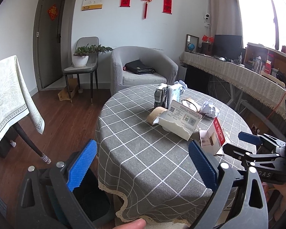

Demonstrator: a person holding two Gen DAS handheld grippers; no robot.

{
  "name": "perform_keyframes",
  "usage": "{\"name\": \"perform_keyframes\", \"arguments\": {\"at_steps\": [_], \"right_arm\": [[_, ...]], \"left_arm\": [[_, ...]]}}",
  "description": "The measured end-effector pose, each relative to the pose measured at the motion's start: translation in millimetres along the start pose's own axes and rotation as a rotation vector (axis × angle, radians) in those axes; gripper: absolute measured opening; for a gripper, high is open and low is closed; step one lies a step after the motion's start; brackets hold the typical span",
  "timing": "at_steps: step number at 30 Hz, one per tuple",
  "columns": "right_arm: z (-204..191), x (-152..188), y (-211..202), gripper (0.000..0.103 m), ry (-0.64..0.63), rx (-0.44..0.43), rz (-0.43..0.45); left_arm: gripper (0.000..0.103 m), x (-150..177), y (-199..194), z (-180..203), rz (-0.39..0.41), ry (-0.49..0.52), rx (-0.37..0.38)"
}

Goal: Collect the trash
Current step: 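Reach the left tool to the white card packaging and close on it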

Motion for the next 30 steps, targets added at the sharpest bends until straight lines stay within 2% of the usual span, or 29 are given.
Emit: {"name": "perform_keyframes", "arguments": {"at_steps": [5,9,13,21,30], "right_arm": [[3,0,10,0.062,0.047,-0.009,-0.016],[0,-1,20,0.057,0.048,-0.001,-0.035],[1,0,32,0.055,0.052,0.009,-0.070],[7,-1,54,0.049,0.062,0.036,-0.126],[24,-3,62,0.035,0.059,0.022,-0.143]], "left_arm": [[0.088,5,8,0,-0.041,0.001,0.011],[0.086,4,12,-2,-0.051,-0.017,0.021],[0.079,3,15,1,-0.066,-0.036,0.046],[0.072,2,31,18,-0.100,-0.052,0.083],[0.067,3,58,44,-0.141,-0.080,0.106]]}}
Point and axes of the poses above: each gripper's, at about its wrist camera, not at the fingertips, and y roughly the way its jaws point, z to its right, x to its underside, the point moved 10 cm from there along y, roughly the way its jaws point, and after that the axes turned 11 degrees about -y, right-handed, at the moved point
